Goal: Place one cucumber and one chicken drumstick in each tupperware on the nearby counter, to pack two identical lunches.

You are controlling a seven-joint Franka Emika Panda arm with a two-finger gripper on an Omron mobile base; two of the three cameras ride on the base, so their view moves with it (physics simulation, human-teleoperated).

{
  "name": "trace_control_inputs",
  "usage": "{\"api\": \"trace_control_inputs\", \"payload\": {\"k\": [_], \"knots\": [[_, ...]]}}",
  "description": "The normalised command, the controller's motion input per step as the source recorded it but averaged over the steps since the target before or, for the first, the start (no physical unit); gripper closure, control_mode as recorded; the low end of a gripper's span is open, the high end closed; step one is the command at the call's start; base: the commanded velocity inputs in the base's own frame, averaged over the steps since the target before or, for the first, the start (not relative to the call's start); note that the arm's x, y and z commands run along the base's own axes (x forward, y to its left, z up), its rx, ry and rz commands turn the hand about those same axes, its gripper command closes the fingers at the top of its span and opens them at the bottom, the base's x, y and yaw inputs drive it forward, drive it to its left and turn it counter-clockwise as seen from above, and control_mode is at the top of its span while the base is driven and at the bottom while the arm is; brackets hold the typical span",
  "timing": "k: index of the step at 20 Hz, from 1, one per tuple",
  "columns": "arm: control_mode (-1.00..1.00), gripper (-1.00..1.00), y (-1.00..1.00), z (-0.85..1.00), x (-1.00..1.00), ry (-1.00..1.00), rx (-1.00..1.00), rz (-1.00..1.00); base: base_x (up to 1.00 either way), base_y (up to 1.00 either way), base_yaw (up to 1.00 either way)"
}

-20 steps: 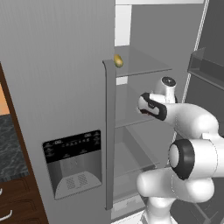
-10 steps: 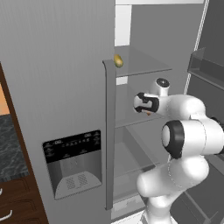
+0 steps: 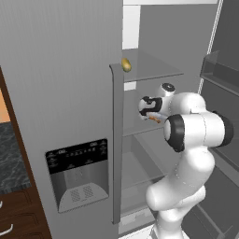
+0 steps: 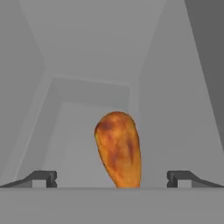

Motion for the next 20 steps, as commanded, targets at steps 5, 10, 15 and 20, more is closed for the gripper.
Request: {"api": "trace_control_inputs", "payload": {"k": [5,10,15,20], "knots": [[-1.0,-1.0,-0.03,-0.16,0.43,0.04,0.0,0.03,0.0,0.0,0.0],[-1.0,-1.0,0.0,-0.36,0.26,0.0,0.0,0.02,0.0,0.0,0.0],[-1.0,1.0,0.0,-0.46,0.0,0.0,0.0,0.02,0.0,0.0,0.0],[-1.0,1.0,0.1,-0.54,-0.18,0.03,-0.01,0.0,0.0,0.0,0.0]]}}
